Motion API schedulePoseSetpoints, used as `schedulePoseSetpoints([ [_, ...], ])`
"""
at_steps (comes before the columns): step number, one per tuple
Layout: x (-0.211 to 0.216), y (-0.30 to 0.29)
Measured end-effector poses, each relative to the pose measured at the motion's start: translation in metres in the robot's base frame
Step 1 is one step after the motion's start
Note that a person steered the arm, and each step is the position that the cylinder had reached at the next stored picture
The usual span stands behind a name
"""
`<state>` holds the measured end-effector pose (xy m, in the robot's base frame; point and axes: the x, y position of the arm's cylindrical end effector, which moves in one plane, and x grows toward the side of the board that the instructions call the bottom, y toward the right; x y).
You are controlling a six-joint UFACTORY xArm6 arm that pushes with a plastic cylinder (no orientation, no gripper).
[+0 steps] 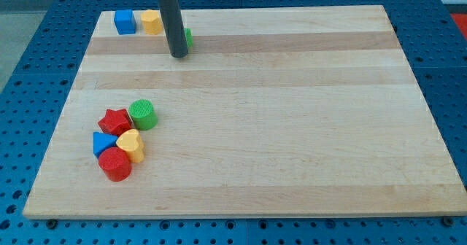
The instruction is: Push the green star towards right side of yellow hexagon
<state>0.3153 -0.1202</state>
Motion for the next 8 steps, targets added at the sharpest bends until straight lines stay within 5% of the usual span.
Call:
schedulePoseSetpoints([
  [8,-0.036,-0.004],
])
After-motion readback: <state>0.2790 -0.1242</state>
